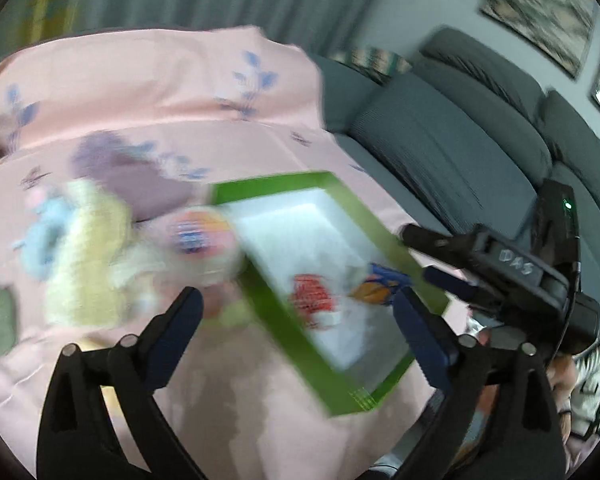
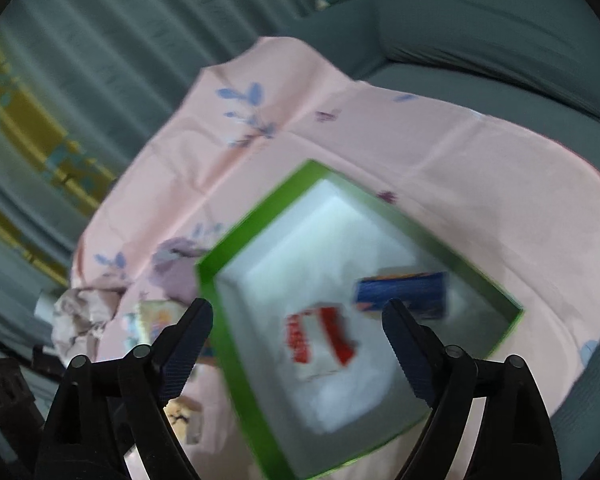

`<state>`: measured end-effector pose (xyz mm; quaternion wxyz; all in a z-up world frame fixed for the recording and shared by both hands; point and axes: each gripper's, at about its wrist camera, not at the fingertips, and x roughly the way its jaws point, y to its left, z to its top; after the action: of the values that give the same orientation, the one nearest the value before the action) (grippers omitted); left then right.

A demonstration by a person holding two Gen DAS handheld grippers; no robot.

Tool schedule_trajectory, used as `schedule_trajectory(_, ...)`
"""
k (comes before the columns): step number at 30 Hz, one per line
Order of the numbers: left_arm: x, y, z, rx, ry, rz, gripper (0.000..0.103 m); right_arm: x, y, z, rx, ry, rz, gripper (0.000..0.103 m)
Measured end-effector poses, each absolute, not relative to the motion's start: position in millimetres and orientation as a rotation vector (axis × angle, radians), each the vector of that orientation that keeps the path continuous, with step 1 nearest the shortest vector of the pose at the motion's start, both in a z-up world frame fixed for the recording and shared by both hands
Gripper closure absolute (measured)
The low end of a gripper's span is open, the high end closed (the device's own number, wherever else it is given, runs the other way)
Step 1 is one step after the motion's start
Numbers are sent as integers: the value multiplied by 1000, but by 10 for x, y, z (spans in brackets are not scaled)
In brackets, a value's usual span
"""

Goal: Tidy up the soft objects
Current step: 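Carry the tissue pack into the green box and release it, then move the right tool to the lavender mesh bath puff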

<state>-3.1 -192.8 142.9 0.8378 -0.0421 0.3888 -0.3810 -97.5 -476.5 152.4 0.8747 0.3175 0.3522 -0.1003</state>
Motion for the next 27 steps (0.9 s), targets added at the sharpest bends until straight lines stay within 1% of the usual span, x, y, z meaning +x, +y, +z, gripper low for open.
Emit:
schedule_trajectory(7, 162, -603, 1309, -189, 837, -481, 2, -789, -4208, 1667, 595, 744, -67, 15)
schedule_trajectory(11, 288, 47, 1048, -257, 857, -330, 1, -588, -3761, 1781, 550, 784, -13, 15)
schedule_trajectory(14, 353, 338, 831, -345, 865, -264, 2, -289, -3459, 1903, 555, 815, 51, 15)
schedule_trajectory(16, 401, 469, 666, -407, 899, -232, 2, 51, -3233, 1941, 556, 881, 84, 15)
schedule_trajectory(18, 416, 468, 623, -423, 928, -219, 2, 474, -3013, 1948, 551, 944, 68, 15)
schedule_trajectory(22, 432, 560, 677, -430, 909, -221, 2, 1339, -2644, 1687, 505, 1098, -88, 15)
schedule_trajectory(27, 473, 707, 679, -491, 918, -239, 2, 2218, -2471, 1004, 414, 1230, -290, 15)
